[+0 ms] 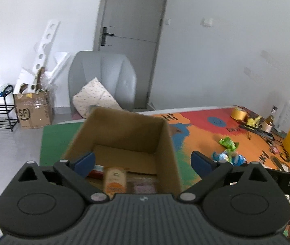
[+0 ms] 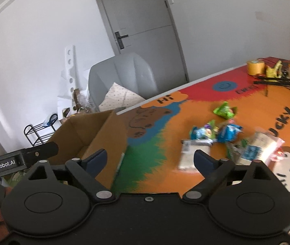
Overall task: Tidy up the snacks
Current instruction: 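Grasp the white bread pack with the left tool while the right tool grasps the long white bread bag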
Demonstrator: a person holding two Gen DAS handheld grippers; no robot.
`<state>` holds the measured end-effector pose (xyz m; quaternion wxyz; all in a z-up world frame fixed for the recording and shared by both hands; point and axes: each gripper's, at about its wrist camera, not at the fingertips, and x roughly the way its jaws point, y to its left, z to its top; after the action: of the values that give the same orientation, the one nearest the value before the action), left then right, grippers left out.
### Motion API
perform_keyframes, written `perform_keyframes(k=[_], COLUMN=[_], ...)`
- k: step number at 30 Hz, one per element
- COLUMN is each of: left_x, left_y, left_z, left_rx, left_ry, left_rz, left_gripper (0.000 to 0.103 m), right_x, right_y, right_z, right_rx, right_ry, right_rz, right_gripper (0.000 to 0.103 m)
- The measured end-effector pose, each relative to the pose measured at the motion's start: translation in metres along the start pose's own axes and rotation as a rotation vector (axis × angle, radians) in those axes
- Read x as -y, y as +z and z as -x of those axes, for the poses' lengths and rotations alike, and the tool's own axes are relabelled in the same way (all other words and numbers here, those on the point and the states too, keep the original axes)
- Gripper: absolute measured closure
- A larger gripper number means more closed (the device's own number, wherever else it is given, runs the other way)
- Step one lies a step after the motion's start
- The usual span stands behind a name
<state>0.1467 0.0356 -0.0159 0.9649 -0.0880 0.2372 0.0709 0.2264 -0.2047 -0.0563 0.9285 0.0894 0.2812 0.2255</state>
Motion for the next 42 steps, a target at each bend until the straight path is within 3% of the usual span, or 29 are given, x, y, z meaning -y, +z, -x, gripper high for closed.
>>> perform_keyframes(k=[6,24,42], left_x=[0.025,0.083,0.113], left_y=[-0.006,-0.018,-0.030], left_z=[-0.003,-0.023,-0.060], left_rx=[-0.025,-0.083,-0.132], left_ry=[-0.053,-0.155,-0.179], left_rz=[-0.025,-0.078,-0.106], left_gripper=[0.003,0.003,0.004], right_x=[0.024,0.086,0.134], right_y=[-0.006,-0.016,-0.028], right_z=[0.012,0.041,0.034], right_rx=[0.007,0.015,0.015], right_ry=[-0.068,-0.180,-0.223], right_rz=[-0.036,-0.106,-0.185], right_gripper=[0.001,0.000,0.001])
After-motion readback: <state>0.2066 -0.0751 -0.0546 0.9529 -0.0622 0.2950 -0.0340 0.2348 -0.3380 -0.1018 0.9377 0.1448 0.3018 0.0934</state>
